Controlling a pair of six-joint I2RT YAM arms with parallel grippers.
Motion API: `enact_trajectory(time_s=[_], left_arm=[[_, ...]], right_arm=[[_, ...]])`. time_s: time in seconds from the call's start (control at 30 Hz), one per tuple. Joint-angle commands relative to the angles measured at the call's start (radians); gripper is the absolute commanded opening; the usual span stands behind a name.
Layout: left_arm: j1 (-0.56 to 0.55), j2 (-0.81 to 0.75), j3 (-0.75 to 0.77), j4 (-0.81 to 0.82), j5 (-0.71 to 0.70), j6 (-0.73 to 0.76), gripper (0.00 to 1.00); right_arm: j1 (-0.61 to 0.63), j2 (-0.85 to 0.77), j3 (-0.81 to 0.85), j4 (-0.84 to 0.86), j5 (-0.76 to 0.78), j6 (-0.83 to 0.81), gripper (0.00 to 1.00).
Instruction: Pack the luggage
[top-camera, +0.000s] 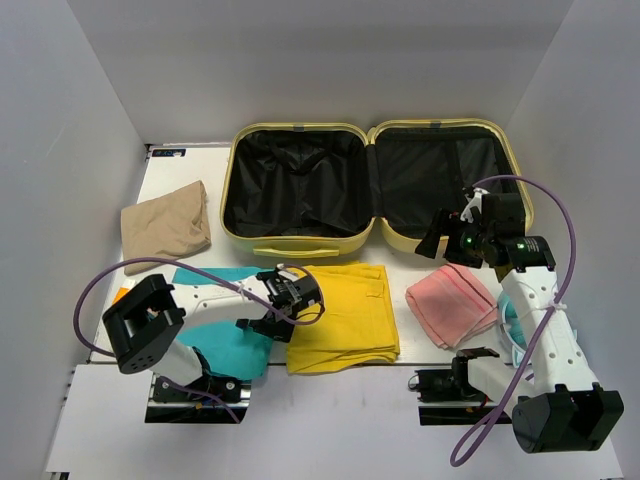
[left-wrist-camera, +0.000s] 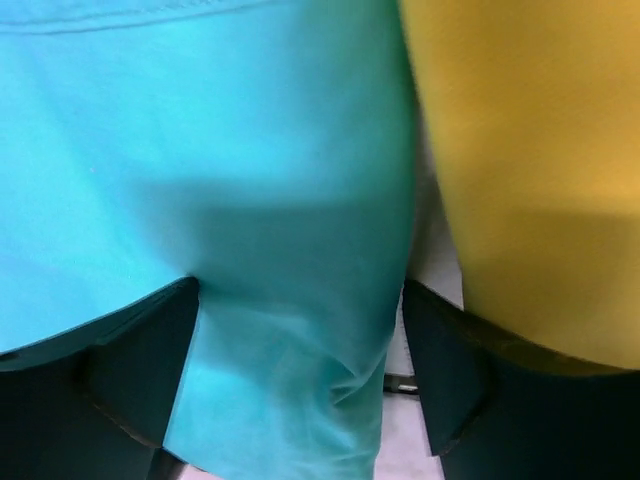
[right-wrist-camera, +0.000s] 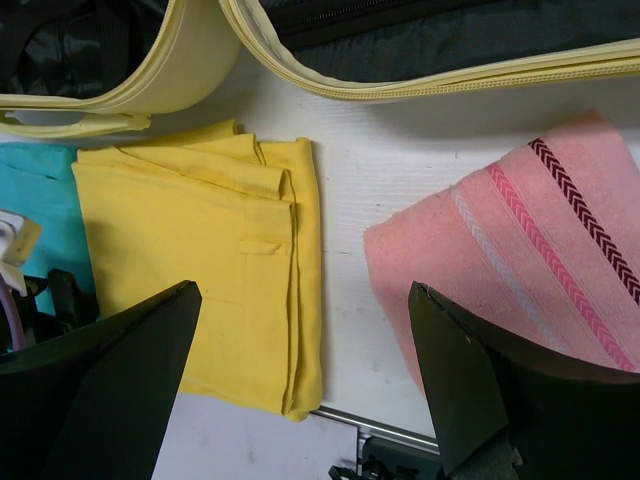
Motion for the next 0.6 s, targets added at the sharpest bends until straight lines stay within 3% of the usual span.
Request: enact_trajectory(time_s=[0.0,0.03,0.13,0.17,0.23,0.4,0.57], left_arm=[[0.027,0.032,-0.051,0.052,-0.044,-0.067,0.86],[0.031,0.031,-0.058,0.069,-0.035,-0.064,0.72],[0.045,0.018,-0.05,0.082,-0.027,-0.051,0.43],[0.044,0.015,-0.045,0.073,-0.043,-0.051,0.22],[0.045,-0.006,-0.013,0.031,-0.057,-0.061,0.0],[0.018,-0.147,0.085,-0.082,-0.142,-0.064,0.0],[0.016,-0.34,0.157,-0.046,-0.179,-0.023,0.0]], right_arm=[[0.0,-0.011,-0.007,0.03,-0.021,0.003,0.9],[0.003,-0.011,-0.009,0.032,-0.022,0.006,0.9],[0.003,-0.008,-0.006,0.036,-0.03,0.003,0.9],[0.001,-0.006,-0.006,0.036,-0.031,0.006,0.9],[0.0,-0.012,-0.007,0.036,-0.03,0.006,0.9],[0.0,-0.023,-0.019,0.038,-0.036,0.005,0.9],[0.001,-0.029,-0.041,0.039,-0.056,0.005,0.9]])
